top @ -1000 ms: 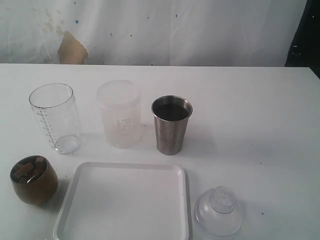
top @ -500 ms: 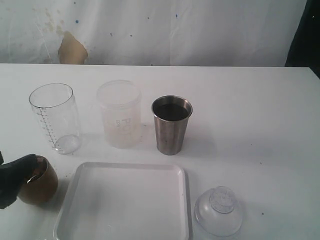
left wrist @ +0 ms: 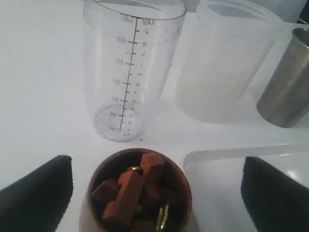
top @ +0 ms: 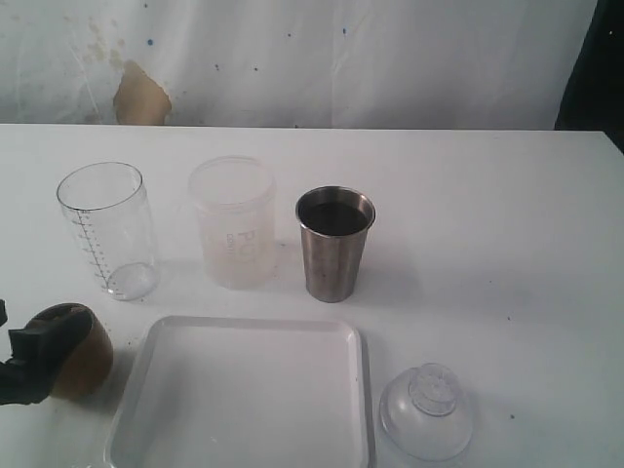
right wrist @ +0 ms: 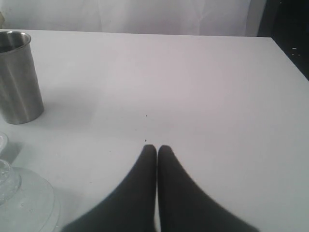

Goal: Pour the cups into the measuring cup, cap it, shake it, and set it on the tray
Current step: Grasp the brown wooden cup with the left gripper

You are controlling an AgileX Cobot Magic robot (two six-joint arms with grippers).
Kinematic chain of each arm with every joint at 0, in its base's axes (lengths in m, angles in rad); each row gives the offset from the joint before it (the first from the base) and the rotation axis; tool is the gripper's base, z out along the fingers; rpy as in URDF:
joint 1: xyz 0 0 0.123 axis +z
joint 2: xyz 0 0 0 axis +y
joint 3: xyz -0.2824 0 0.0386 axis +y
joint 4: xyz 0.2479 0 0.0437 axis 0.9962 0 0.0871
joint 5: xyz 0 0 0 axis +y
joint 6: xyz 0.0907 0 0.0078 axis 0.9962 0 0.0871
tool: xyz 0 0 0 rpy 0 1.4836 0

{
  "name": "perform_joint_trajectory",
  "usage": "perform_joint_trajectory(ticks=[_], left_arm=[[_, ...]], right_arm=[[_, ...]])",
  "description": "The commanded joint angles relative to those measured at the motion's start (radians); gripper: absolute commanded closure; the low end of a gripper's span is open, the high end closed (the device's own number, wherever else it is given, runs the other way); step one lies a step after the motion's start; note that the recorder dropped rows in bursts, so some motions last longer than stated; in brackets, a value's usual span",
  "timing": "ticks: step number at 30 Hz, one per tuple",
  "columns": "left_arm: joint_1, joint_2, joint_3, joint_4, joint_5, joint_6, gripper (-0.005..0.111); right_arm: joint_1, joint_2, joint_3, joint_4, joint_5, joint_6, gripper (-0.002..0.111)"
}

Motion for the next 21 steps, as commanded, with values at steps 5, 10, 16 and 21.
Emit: perform_joint_trajectory(ticks=[5,10,16,21], left_arm=[[-0.003,0.113,0.005,-0.039,-0.085,0.067,0.018],[-0.003,0.221,0.005,-0.043,-0.174,0.116,0.018],[-0.003,0.356,0.005,-0.091,-0.261,0.164,0.018],[-0.003,0.389,-0.009,-0.087,-0.256,0.164,0.018]], right_arm=[[-0.006,-0.004,0.007,-0.001,0.000,-0.003,0.108],[-0.006,-0.004,0.007,-0.001,0.000,-0.003,0.108],[-0.006,-0.004,0.007,-0.001,0.000,-0.003,0.108],[-0.006,-0.004,0.007,-0.001,0.000,-0.003,0.108]])
